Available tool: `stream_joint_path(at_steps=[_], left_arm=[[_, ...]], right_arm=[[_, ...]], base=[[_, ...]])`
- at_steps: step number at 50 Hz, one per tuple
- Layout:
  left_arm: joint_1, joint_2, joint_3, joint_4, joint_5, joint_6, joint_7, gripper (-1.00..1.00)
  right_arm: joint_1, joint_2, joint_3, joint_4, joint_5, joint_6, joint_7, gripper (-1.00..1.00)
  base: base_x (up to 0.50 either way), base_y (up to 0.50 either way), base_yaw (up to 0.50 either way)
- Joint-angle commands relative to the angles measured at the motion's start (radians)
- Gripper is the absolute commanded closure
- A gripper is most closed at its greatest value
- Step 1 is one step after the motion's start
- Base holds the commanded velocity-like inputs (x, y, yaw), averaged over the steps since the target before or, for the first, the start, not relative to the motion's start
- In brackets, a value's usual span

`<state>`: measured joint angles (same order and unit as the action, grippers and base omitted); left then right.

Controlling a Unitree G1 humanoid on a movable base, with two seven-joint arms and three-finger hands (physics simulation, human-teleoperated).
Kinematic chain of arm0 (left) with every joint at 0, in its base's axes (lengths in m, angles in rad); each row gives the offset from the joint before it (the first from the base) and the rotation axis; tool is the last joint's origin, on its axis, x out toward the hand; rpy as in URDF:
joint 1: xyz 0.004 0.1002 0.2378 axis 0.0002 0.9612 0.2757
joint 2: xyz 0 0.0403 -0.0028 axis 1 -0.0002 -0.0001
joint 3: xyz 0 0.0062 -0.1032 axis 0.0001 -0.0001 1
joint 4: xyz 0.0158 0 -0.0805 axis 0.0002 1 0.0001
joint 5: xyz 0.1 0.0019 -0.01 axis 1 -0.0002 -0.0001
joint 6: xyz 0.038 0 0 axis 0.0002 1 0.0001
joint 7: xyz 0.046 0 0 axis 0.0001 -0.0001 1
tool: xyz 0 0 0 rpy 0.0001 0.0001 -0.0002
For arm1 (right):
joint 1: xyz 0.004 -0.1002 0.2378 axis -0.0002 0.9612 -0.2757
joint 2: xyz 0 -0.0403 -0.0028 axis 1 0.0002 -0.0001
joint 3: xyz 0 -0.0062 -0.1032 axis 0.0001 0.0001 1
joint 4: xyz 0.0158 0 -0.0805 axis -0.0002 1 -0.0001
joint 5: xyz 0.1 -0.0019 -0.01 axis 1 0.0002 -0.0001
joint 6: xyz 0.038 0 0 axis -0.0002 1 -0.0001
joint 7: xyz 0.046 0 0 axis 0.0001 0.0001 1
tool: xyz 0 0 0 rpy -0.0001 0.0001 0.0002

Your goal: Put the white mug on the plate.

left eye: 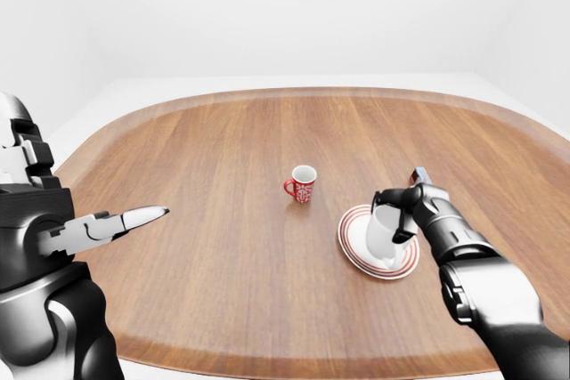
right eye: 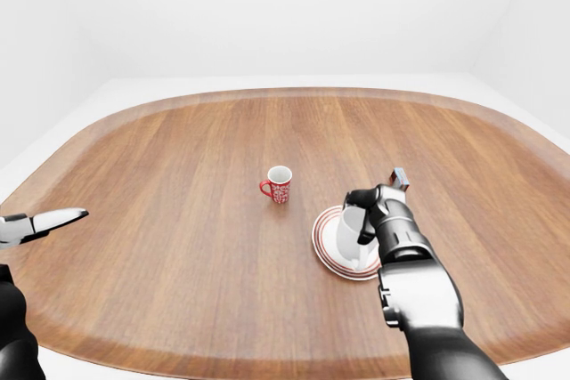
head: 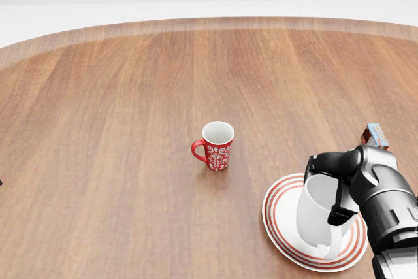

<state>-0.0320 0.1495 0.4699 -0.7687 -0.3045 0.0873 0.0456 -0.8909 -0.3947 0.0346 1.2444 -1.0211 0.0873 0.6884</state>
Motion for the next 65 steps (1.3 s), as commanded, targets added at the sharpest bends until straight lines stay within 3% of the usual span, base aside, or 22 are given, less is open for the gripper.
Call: stream_joint_path(at_steps=[1,14,48,49,50,51,52,54,58,59,61,62,65], left_arm=[[0.003,-0.002,0.000,0.003,0.002,0.000,-0.004,-1.00],[0.003,-0.004,-0.005,0.006,0.007,0.000,-0.002,-1.00],[-0.003,0.000,-0.003,0.011,0.003,0.000,0.000,-1.00],[-0.001,0.000,-0.004,0.010,0.004,0.000,-0.001,-1.00],[-0.001,0.000,-0.003,0.011,0.003,0.000,-0.001,-1.00],[-0.001,0.000,-0.003,0.011,0.003,0.000,-0.001,-1.00],[0.000,-0.001,-0.004,0.010,0.003,0.000,-0.001,-1.00],[0.001,-0.001,-0.004,0.009,0.003,0.000,-0.001,-1.00],[0.002,-0.001,-0.004,0.008,0.003,0.000,-0.002,-1.00],[0.002,-0.001,-0.004,0.008,0.003,0.000,-0.002,-1.00],[0.002,-0.002,-0.003,0.008,0.003,0.000,-0.002,-1.00],[0.002,-0.002,-0.003,0.007,0.003,0.000,-0.002,-1.00],[0.003,-0.002,-0.002,0.005,0.002,0.000,-0.003,-1.00]], right_arm=[[0.003,0.012,-0.005,0.028,0.024,0.000,-0.056,1.00],[0.002,0.010,0.000,0.045,0.028,0.000,-0.140,1.00],[0.028,0.035,0.005,0.070,0.030,0.000,-0.205,1.00],[0.029,0.036,0.005,0.070,0.030,0.000,-0.207,0.65],[0.030,0.035,0.005,0.071,0.030,0.000,-0.207,0.61],[0.030,0.035,0.006,0.071,0.030,0.000,-0.208,0.45],[0.031,0.034,0.005,0.072,0.030,0.000,-0.209,0.16],[0.032,0.034,0.004,0.072,0.032,0.000,-0.211,-0.11],[0.034,0.034,0.005,0.072,0.032,0.000,-0.215,-0.51],[0.034,0.034,0.005,0.072,0.032,0.000,-0.216,-0.51],[0.035,0.036,0.005,0.072,0.033,0.000,-0.218,-0.91],[0.036,0.037,0.005,0.072,0.033,0.000,-0.217,-1.00],[0.038,0.039,0.004,0.071,0.035,0.000,-0.218,-1.00]], base=[[0.00,0.00,0.00],[0.00,0.00,0.00],[0.00,0.00,0.00],[0.00,0.00,0.00],[0.00,0.00,0.00],[0.00,0.00,0.00],[0.00,0.00,0.00],[0.00,0.00,0.00],[0.00,0.00,0.00],[0.00,0.00,0.00],[0.00,0.00,0.00],[0.00,0.00,0.00],[0.00,0.00,0.00]])
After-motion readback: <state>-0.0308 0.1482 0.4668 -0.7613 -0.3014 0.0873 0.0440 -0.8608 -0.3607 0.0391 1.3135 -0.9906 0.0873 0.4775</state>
